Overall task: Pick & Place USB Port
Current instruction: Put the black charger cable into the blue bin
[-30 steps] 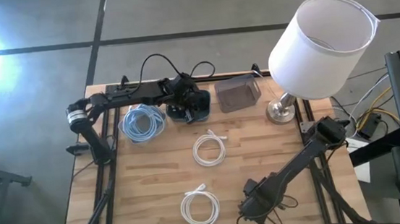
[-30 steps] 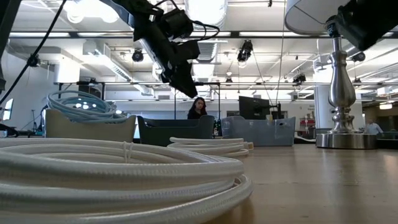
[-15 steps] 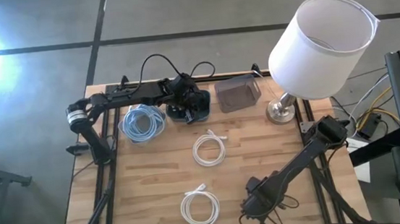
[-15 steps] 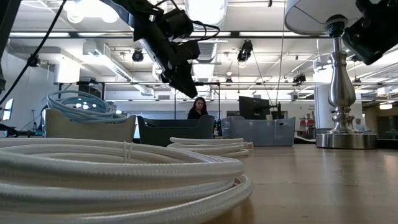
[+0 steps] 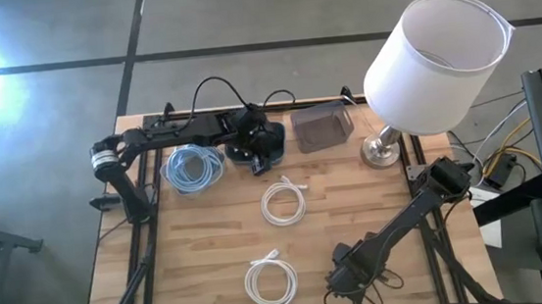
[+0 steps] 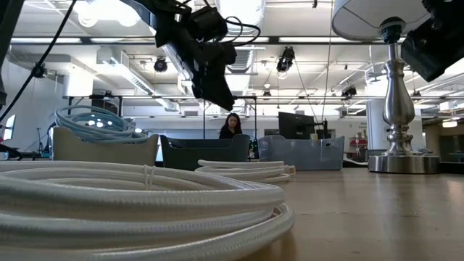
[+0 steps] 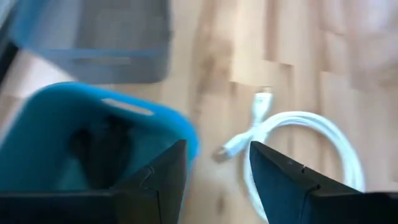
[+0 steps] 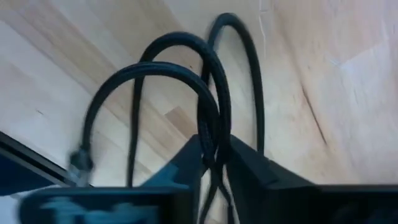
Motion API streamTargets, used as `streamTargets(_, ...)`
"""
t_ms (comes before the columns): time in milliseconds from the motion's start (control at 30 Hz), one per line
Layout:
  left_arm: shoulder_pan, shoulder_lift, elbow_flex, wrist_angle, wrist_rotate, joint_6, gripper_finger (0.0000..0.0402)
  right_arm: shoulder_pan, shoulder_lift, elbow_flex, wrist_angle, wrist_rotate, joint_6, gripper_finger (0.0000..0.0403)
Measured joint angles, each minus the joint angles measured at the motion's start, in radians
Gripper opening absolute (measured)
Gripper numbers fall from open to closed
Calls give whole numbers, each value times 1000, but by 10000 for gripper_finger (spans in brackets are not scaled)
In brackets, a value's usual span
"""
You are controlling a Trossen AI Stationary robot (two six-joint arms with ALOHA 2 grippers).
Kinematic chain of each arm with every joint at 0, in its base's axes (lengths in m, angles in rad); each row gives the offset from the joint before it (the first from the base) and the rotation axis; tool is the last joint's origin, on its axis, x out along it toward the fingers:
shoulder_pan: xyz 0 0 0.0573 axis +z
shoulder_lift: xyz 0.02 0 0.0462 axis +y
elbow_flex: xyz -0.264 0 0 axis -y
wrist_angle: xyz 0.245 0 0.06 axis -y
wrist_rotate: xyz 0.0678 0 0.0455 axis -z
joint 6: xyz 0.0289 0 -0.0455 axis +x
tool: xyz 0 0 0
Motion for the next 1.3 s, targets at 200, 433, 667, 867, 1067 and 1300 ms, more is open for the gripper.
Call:
streamTargets(200,-42,0,-1,4,182,0,179,-14,-32,0,-18,22,-19,19)
streamTargets(433,-177,0,-16,108,338,1,179,-82,-102,0,-70,259,-96,20)
streamTargets(667,-337,3,-17,241,243,28,179,-219,-105,0,-53,351,-263,20)
streamTargets(867,-431,3,-35,243,17,37,179,-295,-112,1,-43,444,-379,20)
streamTargets(1067,-459,-5,-82,225,35,-68,174,-303,-139,33,-20,485,-532,20)
streamTargets(1300,-458,-110,-83,205,65,-105,165,-271,-248,45,-4,595,-657,20)
